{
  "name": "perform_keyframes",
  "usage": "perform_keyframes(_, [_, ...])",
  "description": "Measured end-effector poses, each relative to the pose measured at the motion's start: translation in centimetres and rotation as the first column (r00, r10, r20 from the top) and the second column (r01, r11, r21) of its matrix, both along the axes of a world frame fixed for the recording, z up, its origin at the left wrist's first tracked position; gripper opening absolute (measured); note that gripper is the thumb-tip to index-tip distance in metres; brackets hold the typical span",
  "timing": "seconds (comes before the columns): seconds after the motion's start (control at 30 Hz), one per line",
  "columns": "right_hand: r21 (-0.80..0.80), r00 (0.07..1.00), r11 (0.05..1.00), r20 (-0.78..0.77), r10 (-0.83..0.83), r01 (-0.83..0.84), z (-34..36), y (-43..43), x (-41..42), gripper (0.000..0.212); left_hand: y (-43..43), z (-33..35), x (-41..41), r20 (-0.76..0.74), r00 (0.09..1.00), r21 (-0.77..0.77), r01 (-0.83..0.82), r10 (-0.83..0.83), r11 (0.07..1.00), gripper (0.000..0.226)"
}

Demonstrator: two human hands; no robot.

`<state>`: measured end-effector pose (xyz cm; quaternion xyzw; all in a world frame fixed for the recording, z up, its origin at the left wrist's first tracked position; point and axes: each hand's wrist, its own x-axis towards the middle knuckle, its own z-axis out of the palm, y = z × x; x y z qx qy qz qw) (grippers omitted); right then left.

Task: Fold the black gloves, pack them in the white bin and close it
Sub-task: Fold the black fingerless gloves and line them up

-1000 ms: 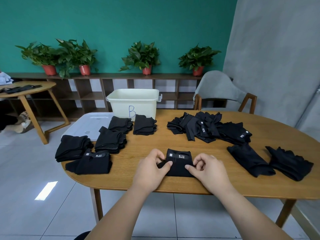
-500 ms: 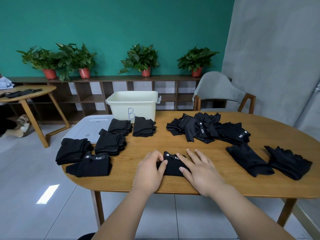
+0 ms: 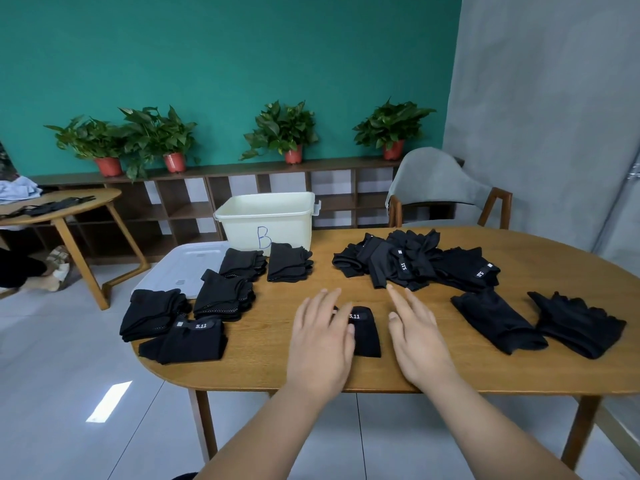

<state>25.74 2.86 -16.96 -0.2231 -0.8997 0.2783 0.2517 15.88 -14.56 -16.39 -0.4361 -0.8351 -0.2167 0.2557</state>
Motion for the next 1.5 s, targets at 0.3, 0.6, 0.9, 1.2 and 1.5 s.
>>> perform_keyframes(0.3, [-0.039,0.996,0.997,0.059,-0.066,0.068,-0.5,0.7,-0.3,0.055,1.5,-0.3,0.6,0.305,0.928,-0.602,0.015,0.212,0.798,0.085])
perform_keyframes(0.6, [0.157,0.959,0.987,0.275,-0.071,0.029,-0.8,0.2,-0.7,0.06,-1.6,0.9,-8.0,0.295,0.906,-0.669,-0.033,0.305,0.743,0.087])
perform_keyframes(0.9, [0.231,0.946,0.973,0.313,-0.085,0.011,-0.5,-0.2,-0.7,0.058,-1.4,1.1,-12.7,0.277,0.911,-0.651,-0.058,0.307,0.757,0.085])
perform_keyframes(1.2, [0.22,0.945,0.975,0.316,-0.084,0.013,-0.4,-0.3,-0.9,0.057,-1.2,0.0,-14.1,0.213,0.932,-0.607,-0.111,0.295,0.787,0.086])
perform_keyframes(1.5, [0.133,0.978,0.99,0.199,-0.067,0.041,-0.8,0.0,-0.8,0.055,-1.6,-0.3,-12.7,-0.082,0.976,-0.456,-0.217,0.202,0.863,0.082])
